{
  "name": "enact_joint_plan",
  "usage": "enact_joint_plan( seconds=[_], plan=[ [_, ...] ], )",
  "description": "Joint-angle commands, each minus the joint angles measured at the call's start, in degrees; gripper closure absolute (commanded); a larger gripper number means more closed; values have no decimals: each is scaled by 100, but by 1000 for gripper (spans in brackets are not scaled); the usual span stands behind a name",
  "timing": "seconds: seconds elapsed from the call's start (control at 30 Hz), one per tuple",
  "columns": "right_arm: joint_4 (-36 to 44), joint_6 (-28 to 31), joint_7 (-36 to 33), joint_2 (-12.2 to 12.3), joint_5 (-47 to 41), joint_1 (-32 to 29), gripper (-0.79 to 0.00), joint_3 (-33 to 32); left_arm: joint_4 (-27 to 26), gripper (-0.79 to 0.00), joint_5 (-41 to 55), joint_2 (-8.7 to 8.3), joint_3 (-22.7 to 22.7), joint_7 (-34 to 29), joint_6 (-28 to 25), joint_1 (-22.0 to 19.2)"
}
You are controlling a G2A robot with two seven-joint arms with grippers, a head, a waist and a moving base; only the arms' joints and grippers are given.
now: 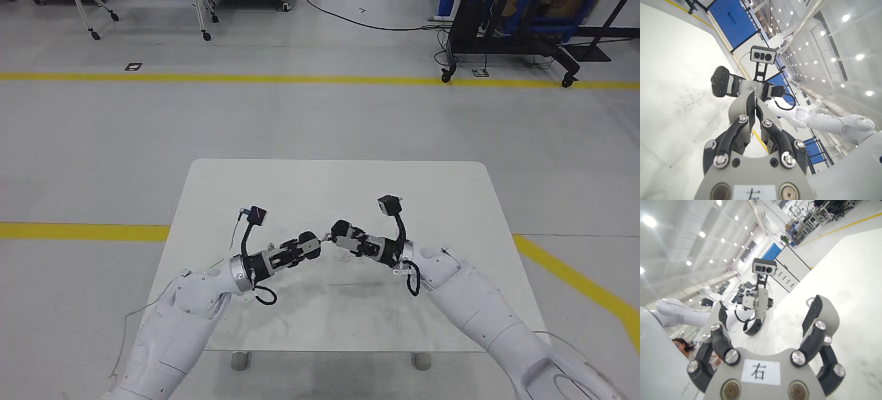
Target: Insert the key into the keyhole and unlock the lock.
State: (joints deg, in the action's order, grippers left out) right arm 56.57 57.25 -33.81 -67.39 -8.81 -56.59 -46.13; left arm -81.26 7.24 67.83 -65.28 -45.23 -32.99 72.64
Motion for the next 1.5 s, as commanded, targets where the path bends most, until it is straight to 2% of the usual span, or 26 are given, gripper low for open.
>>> enact_joint_plan(
  seconds=[0.0, 0.17, 0.27, 0.33, 0.43, 0.53, 0.57, 0.83, 1.03, 1.13, 1.2, 1.23, 1.47],
  plan=[
    [-23, 75, -299, 105, 512, 49, -785, -167, -14, 0, -294, -25, -9, -111, -5, -36],
    [336, 75, -712, 355, 1040, -107, -785, -567, -119, 0, -707, -71, 70, -470, -157, -65],
    [613, 75, -855, 441, 966, -271, -653, -670, -156, 0, -891, -92, 135, -640, -274, -83],
    [755, 75, -1069, 480, 806, -336, -613, -652, -171, 0, -996, -99, 193, -675, -337, -85],
    [837, 59, -1263, 513, 637, -352, -385, -573, -165, 0, -1046, -108, 247, -697, -369, -105],
    [854, 36, -1287, 545, 563, -311, -351, -468, -144, 0, -1071, -119, 258, -647, -370, -125],
    [858, 38, -1284, 555, 528, -300, -308, -429, -144, 0, -1089, -122, 264, -630, -370, -128],
    [883, -36, -1358, 652, 263, -138, -249, -67, -113, 0, -1235, -141, 387, -609, -360, -192],
    [871, -97, -1419, 712, 129, -1, -265, 179, -81, 0, -1211, -164, 402, -565, -420, -224],
    [877, -98, -1420, 742, 56, 57, -182, 299, -80, 0, -1248, -176, 415, -529, -406, -228],
    [875, -102, -1424, 762, 15, 98, -40, 375, -89, 0, -1259, -182, 435, -521, -411, -226],
    [866, -105, -1427, 771, 17, 124, 0, 408, -92, 0, -1270, -185, 450, -531, -418, -227],
    [783, -24, -1346, 819, 121, 241, 0, 555, -84, 0, -1232, -210, 488, -509, -480, -254]
  ],
)
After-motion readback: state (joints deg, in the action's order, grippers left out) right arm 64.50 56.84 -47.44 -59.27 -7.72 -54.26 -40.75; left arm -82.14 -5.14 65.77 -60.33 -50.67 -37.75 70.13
